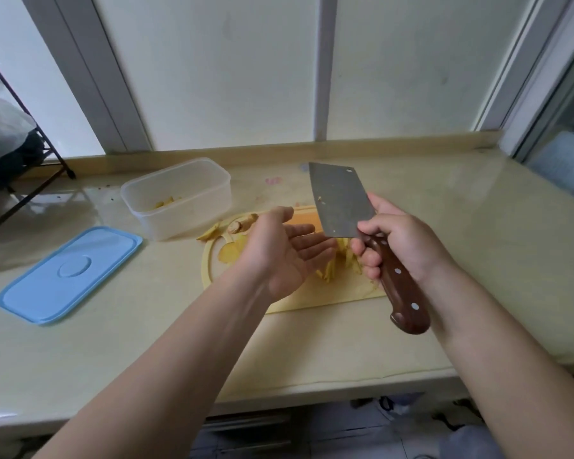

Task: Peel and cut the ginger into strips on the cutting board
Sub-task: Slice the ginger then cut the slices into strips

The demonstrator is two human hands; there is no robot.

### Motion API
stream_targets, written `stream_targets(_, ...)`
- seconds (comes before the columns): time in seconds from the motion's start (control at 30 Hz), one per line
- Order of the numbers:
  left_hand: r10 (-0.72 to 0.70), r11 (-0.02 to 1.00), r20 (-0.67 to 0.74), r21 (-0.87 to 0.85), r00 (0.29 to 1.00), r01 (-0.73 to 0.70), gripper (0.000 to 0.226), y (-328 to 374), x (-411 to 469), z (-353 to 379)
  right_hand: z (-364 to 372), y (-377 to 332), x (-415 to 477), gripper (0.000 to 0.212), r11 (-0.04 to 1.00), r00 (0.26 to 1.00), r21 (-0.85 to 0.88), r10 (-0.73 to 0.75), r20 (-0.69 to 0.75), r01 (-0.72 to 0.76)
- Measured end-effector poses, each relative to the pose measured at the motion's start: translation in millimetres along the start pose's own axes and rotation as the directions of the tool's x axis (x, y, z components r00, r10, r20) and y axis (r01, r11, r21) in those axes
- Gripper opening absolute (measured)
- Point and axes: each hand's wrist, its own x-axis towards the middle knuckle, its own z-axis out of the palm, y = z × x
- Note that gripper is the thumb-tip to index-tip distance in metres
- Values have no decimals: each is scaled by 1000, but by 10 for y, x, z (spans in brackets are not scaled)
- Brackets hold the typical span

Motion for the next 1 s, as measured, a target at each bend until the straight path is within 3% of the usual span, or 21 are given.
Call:
stream_targets(0.27, -4, 989, 211, -145, 978, 35, 68, 29, 30, 104, -91, 47, -138, 59, 998, 1000, -66, 14, -1, -14)
stream_targets(0.5, -6, 996, 107, -84, 994, 15, 63, 6, 106, 125, -281, 24, -146, 61, 999, 999, -49, 10, -36, -11)
stream_targets(0.6, -40, 998, 136, -41, 990, 46, 68, -43, 110, 184, -271, 9, -128, 55, 1000, 1000, -18, 12, 3, -12)
stream_targets(0.8, 5, 989, 197, -143, 980, 24, 69, -4, 137, 203, -256, 35, -98, 61, 999, 999, -33, 32, -2, -32)
stream_targets(1.0, 53, 987, 112, -160, 992, -35, 62, 105, 128, 117, -360, 2, -119, 67, 996, 998, -90, 13, -68, -19)
